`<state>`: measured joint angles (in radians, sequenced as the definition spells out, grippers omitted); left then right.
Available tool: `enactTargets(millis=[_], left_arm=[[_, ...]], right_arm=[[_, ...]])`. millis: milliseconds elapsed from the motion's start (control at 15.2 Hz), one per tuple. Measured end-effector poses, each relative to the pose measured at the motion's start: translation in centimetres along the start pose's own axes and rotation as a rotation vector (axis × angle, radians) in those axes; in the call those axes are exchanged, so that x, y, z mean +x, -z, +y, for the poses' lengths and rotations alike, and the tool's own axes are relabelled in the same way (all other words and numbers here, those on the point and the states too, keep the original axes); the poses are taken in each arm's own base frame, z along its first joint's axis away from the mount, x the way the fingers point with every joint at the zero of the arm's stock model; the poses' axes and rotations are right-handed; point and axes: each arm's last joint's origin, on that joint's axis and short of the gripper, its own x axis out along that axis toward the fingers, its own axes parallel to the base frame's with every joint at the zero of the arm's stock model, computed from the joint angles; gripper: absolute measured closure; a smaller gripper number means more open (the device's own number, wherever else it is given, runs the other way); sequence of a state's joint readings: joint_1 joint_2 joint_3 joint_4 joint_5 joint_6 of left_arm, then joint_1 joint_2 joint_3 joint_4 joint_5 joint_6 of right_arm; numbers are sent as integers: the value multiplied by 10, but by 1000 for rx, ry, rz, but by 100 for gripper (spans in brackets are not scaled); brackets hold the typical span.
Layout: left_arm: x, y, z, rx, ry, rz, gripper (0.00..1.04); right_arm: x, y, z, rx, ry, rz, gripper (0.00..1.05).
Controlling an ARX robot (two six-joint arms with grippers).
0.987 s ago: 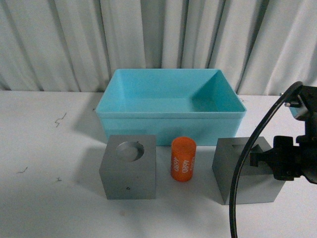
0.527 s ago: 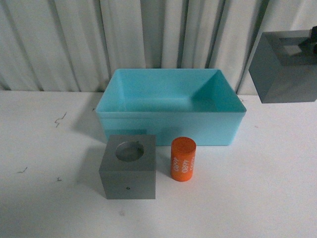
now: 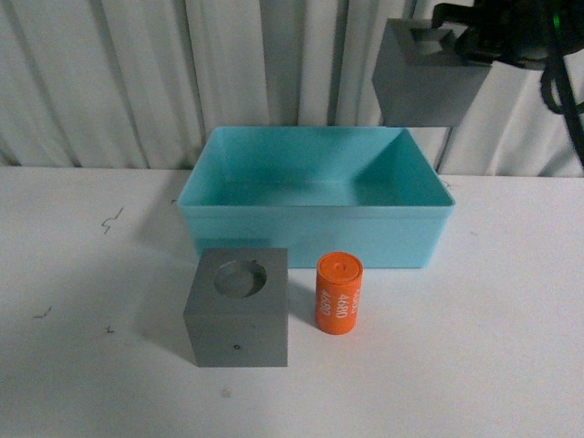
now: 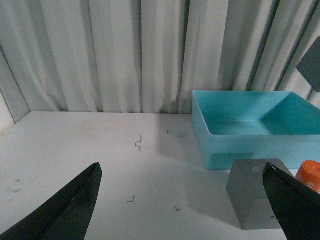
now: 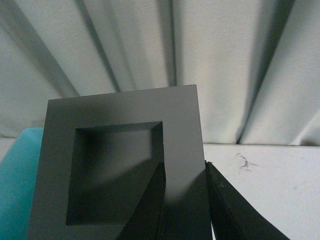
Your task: Place gray and orange parts in blue box
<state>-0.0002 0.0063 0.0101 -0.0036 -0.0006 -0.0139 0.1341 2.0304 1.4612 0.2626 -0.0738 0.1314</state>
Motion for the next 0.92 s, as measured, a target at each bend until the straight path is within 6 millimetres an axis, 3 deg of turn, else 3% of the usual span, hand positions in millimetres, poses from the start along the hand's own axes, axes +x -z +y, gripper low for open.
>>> enactTargets(millis=[263, 329, 527, 658, 921], left_arm=[[0, 0, 0, 0, 0, 0, 7], [0, 0, 0, 0, 0, 0, 7], [0, 0, 0, 0, 0, 0, 7], [0, 0, 0, 0, 0, 0, 7], [0, 0, 0, 0, 0, 0, 7]], right_arm=[[16, 12, 13, 26, -18, 22, 86], [26, 25, 19, 56, -19, 48, 86], [44, 56, 12, 135, 39, 101, 86], [52, 63, 10, 164, 51, 114, 86], [56, 59, 10, 180, 61, 109, 87]])
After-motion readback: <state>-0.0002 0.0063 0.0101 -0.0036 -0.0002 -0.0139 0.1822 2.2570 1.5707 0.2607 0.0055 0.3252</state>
